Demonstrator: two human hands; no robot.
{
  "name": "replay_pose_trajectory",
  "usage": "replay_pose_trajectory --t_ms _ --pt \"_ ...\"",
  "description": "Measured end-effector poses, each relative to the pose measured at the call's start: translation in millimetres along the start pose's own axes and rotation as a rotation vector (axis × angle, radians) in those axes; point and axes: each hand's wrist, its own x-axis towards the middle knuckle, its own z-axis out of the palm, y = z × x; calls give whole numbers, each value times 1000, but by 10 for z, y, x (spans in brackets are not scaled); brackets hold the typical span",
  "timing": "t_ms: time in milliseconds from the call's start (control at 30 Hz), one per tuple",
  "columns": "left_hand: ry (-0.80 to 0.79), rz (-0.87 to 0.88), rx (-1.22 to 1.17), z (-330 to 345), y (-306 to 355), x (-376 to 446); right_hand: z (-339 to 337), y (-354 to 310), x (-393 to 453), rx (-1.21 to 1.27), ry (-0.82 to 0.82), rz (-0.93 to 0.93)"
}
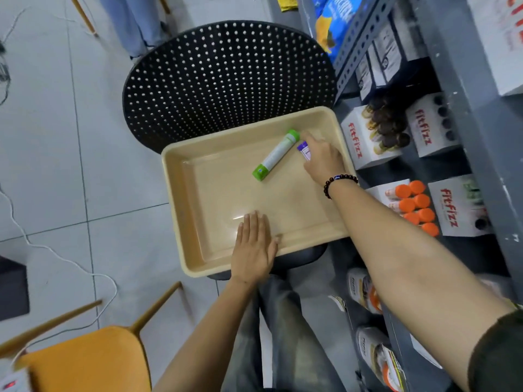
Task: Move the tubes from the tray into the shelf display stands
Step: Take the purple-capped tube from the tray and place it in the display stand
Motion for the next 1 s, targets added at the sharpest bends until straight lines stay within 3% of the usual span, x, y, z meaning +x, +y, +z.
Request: replay_pose_trajectory --t_ms 233,433,700,1000 --pt "-79 62 67 -235 81 -25 -693 12 -437 177 125 90" --pt "-67 355 170 -617 323 65 -1495 -36 -1132 343 336 165" --pt "59 802 38 -1245 1485 554 -2466 147 -2305 425 677 361" --pt "95 1018 57 -1552 2815 514 -3069 470 -3325 368 897 498"
